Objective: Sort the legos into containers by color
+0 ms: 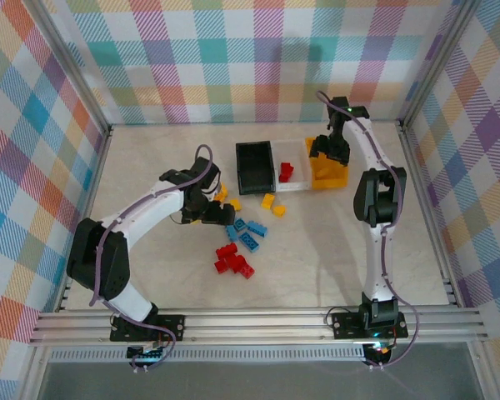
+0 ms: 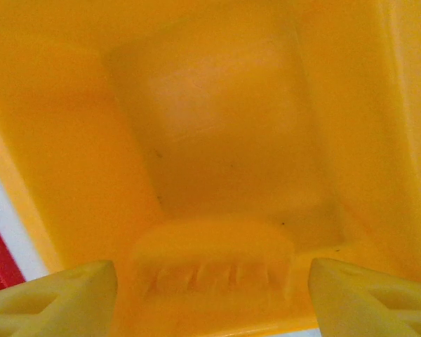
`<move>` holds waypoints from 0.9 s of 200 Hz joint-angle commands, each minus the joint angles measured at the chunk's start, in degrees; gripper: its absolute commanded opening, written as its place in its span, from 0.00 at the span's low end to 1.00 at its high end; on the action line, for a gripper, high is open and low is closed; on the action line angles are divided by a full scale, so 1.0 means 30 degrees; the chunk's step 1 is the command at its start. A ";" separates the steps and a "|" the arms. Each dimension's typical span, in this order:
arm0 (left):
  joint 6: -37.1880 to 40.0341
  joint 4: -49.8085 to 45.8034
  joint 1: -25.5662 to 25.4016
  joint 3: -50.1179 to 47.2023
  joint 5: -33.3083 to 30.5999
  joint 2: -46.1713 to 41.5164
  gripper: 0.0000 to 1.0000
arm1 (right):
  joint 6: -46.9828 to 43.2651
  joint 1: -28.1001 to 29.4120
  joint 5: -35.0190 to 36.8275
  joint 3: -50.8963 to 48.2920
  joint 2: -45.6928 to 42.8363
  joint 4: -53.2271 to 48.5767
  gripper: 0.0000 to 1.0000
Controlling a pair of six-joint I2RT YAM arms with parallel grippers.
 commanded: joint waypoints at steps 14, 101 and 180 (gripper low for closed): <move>-0.0900 -0.1530 -0.0919 0.2061 -0.0775 0.0298 0.97 | 0.0039 -0.0142 -0.1036 0.0884 -0.0575 -0.0951 0.76; -0.2680 -0.0507 -0.1639 0.1748 -0.1196 0.0587 0.97 | -0.2627 0.3483 -0.3804 -0.7859 -0.7709 0.1145 0.76; -0.4128 -0.2069 -0.0954 0.0925 -0.1830 -0.1880 0.98 | -0.7171 0.6856 -0.3164 -1.0965 -0.7658 0.2005 0.75</move>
